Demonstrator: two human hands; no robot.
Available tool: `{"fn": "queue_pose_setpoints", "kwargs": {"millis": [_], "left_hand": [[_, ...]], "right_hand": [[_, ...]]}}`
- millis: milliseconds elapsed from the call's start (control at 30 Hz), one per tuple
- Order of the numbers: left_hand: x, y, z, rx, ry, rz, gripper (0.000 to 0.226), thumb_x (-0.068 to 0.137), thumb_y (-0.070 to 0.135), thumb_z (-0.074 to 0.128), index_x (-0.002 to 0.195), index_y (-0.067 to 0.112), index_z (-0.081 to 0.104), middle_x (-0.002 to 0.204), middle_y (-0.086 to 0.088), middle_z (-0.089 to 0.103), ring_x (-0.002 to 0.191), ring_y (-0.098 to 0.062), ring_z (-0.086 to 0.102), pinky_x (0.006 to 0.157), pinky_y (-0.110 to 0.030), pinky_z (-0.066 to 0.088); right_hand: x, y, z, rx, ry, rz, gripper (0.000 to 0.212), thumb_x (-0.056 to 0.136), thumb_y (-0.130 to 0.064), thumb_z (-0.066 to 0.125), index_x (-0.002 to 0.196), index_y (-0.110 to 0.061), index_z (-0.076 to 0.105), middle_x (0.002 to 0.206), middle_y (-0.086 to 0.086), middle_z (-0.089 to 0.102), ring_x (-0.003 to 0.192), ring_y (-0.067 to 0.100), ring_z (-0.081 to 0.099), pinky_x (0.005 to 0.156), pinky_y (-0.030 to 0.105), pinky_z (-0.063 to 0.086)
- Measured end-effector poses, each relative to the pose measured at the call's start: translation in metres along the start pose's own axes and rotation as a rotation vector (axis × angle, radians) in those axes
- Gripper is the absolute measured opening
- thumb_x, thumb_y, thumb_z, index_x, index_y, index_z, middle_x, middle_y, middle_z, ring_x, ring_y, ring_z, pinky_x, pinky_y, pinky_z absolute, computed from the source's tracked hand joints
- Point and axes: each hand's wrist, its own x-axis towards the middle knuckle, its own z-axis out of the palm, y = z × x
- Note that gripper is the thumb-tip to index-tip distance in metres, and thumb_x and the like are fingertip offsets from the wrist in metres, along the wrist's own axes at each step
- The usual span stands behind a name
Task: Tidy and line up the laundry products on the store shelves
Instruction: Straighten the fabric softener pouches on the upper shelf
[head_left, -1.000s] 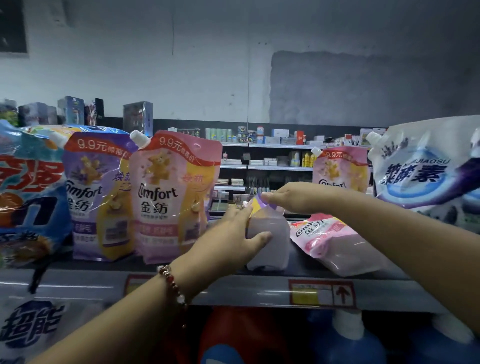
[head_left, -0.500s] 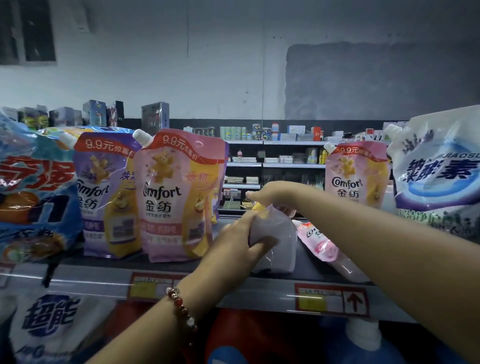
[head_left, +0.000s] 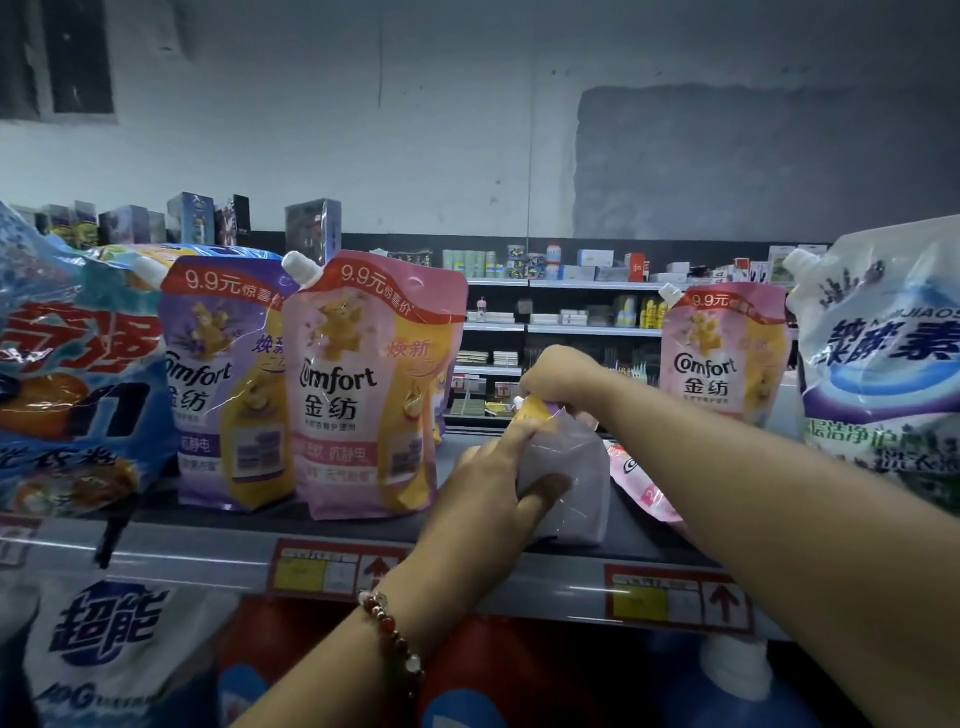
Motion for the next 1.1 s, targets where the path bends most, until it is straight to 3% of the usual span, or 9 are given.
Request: {"fn": "queue_pose_setpoints", "kwargs": {"millis": [133,267,333,467,533,633,800,967,1100], "left_hand": [[-0.003,-0.006,0.002,-0.076,0.017,0.046,0.052,0.089,0.044,0.062,0.138,0.043,0.044,0.127,0.013,0.06,0.119,-0.014,0.054,0.098,-0.04,0.049],[-0.005,-0.002,0.002,-0.083,0.026,0.109,0.05,0.092,0.044,0.056,0.141,0.04,0.046,0.141,0.021,0.048,0.132,-0.007,0.043,0.109,-0.037,0.041],[-0.009,0.007,-0.002,-0.128,0.032,0.11,0.047,0.094,0.053,0.046,0.139,0.04,0.051,0.14,0.029,0.042,0.134,0.001,0.036,0.113,-0.027,0.032],[-0.011,0.021,-0.006,-0.385,0.082,0.011,0.036,0.092,0.059,0.035,0.109,0.049,0.065,0.132,0.013,0.048,0.127,0.003,0.044,0.111,-0.024,0.034],[-0.007,0.024,-0.006,-0.415,0.114,-0.072,0.03,0.095,0.059,0.043,0.117,0.048,0.058,0.134,0.012,0.043,0.124,-0.002,0.047,0.112,-0.028,0.036],[0.0,0.025,-0.006,-0.41,0.04,-0.202,0.077,0.083,0.069,0.049,0.15,0.04,0.025,0.138,0.012,0.033,0.126,-0.009,0.04,0.113,-0.038,0.036],[0.018,0.028,-0.001,-0.584,-0.097,-0.306,0.12,0.066,0.077,0.058,0.154,0.039,-0.013,0.161,0.002,0.026,0.142,-0.023,0.036,0.113,-0.044,0.037],[0.028,0.027,0.012,-0.646,-0.045,-0.256,0.141,0.048,0.068,0.088,0.149,0.054,-0.008,0.154,0.007,0.032,0.133,-0.018,0.046,0.108,-0.044,0.045],[0.03,0.028,0.014,-0.625,-0.022,-0.227,0.146,0.041,0.064,0.09,0.148,0.056,-0.009,0.153,0.005,0.032,0.132,-0.017,0.045,0.105,-0.047,0.048]], "right_hand": [[0.001,0.0,-0.017,0.115,0.004,-0.034,0.03,0.089,-0.003,0.046,0.06,-0.008,0.049,0.06,0.009,0.053,0.043,0.015,0.049,0.032,0.013,0.032],[-0.003,-0.002,-0.032,0.338,0.069,-0.003,0.023,0.088,-0.003,0.053,0.065,-0.006,0.05,0.054,0.012,0.052,0.036,0.021,0.052,0.036,0.018,0.043],[-0.008,-0.002,-0.037,0.389,0.056,0.009,0.022,0.089,-0.005,0.056,0.067,-0.007,0.051,0.055,0.012,0.053,0.038,0.022,0.054,0.038,0.02,0.047],[-0.018,0.004,-0.054,0.516,0.06,0.021,0.025,0.093,-0.003,0.055,0.069,-0.006,0.051,0.049,0.009,0.054,0.028,0.015,0.053,0.032,0.019,0.044],[-0.023,0.007,-0.063,0.579,0.064,0.014,0.017,0.096,-0.005,0.055,0.079,-0.005,0.054,0.06,0.009,0.06,0.039,0.016,0.06,0.041,0.024,0.053],[-0.03,0.011,-0.077,0.681,0.075,-0.024,0.013,0.097,-0.008,0.058,0.084,-0.005,0.057,0.071,0.009,0.064,0.053,0.019,0.063,0.056,0.033,0.056],[-0.044,0.013,-0.095,0.798,0.032,-0.059,0.01,0.097,-0.008,0.056,0.088,-0.007,0.058,0.078,0.01,0.068,0.056,0.018,0.067,0.053,0.032,0.058],[-0.051,0.021,-0.103,0.908,0.022,-0.033,0.009,0.098,-0.011,0.055,0.103,-0.005,0.06,0.095,0.012,0.072,0.076,0.025,0.07,0.063,0.036,0.059],[-0.054,0.033,-0.102,1.0,0.005,0.003,0.011,0.098,-0.013,0.056,0.105,-0.006,0.061,0.085,0.01,0.074,0.065,0.021,0.072,0.055,0.031,0.057]]}}
